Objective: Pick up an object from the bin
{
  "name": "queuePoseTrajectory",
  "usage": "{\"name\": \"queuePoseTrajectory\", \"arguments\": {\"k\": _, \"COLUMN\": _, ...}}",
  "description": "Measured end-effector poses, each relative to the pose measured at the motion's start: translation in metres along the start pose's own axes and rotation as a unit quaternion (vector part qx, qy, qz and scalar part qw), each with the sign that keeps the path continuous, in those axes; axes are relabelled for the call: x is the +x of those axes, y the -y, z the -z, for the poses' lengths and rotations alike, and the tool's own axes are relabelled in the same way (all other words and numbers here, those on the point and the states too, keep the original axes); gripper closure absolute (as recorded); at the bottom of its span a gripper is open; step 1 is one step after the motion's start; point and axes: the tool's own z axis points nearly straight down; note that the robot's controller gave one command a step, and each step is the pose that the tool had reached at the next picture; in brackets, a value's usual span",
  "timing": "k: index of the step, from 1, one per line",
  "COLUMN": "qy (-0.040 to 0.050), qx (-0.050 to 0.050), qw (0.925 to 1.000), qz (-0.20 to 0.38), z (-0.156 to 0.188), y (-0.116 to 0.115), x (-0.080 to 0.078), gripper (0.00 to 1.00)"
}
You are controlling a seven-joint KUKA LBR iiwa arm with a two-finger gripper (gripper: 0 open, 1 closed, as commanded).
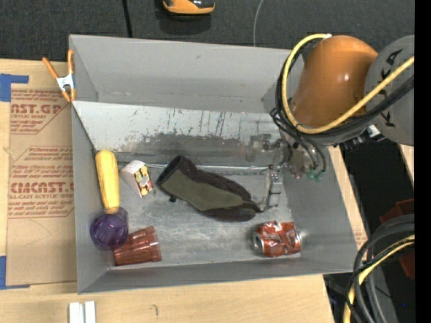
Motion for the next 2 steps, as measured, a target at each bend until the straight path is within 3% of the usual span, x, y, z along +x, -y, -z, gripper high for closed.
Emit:
{"name": "queuePoseTrajectory", "arguments": {"k": 1, "qy": 0.0041, "qx": 0.000, "qw": 1.0000, "qz": 0.000, "z": 0.005, "y": 0.000, "x": -0.001, "gripper": 0.00}}
{"name": "queuePoseTrajectory", "arguments": {"k": 2, "qy": 0.0066, "qx": -0.001, "qw": 0.9996, "qz": -0.027, "z": -0.065, "y": -0.023, "x": -0.013, "gripper": 0.00}}
